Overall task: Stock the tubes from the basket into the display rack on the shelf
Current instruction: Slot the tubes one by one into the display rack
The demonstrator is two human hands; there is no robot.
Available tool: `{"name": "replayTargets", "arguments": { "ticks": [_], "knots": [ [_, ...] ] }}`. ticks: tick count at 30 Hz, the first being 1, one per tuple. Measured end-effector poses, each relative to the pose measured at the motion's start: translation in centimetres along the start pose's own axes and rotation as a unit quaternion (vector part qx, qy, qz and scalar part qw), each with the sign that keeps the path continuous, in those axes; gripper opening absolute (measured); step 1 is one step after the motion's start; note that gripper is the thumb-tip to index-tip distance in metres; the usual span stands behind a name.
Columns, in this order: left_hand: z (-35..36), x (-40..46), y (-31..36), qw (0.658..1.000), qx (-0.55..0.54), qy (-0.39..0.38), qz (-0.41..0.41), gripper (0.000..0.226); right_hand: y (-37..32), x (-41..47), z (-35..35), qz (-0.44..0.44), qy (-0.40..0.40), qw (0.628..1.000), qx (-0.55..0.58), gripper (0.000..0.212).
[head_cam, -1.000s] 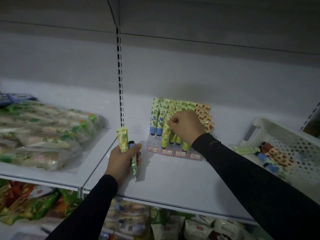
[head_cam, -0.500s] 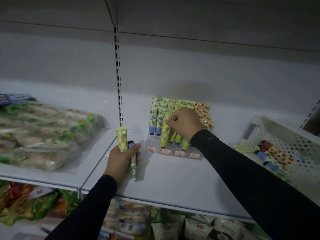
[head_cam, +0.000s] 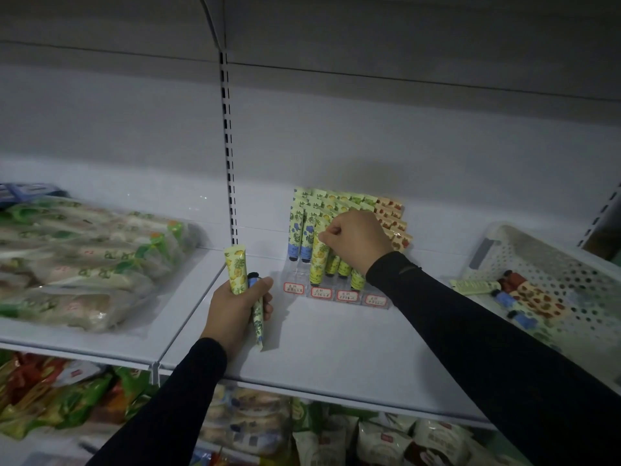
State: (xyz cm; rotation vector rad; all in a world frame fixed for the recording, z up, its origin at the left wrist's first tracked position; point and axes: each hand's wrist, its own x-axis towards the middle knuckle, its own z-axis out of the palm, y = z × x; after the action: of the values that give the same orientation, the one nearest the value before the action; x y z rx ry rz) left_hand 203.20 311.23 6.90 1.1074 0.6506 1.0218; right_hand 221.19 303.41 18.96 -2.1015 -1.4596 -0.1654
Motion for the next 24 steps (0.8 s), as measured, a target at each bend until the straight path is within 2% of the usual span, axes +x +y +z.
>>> {"name": "replayTargets", "arguments": {
  "ticks": [11,16,24],
  "knots": [
    [0.1,0.05,0.01,1.0,-0.011,0.004,-0.004,0.011,-0.21,0.34,0.2,0.009,0.006,1.0,0.002,0.045],
    [0.09,-0.07,-0.01,1.0,-0.012,0.002,-0.005,0.011,0.19,0.39,0.13,0.012,0.005,1.0,0.013,0.035],
    [0.11,-0.18,0.11,1.0,-0.004,0.002,-0.005,0.011,0.01,0.36,0.14,0.002,0.007,1.0,-0.019,0.038]
  ]
}}
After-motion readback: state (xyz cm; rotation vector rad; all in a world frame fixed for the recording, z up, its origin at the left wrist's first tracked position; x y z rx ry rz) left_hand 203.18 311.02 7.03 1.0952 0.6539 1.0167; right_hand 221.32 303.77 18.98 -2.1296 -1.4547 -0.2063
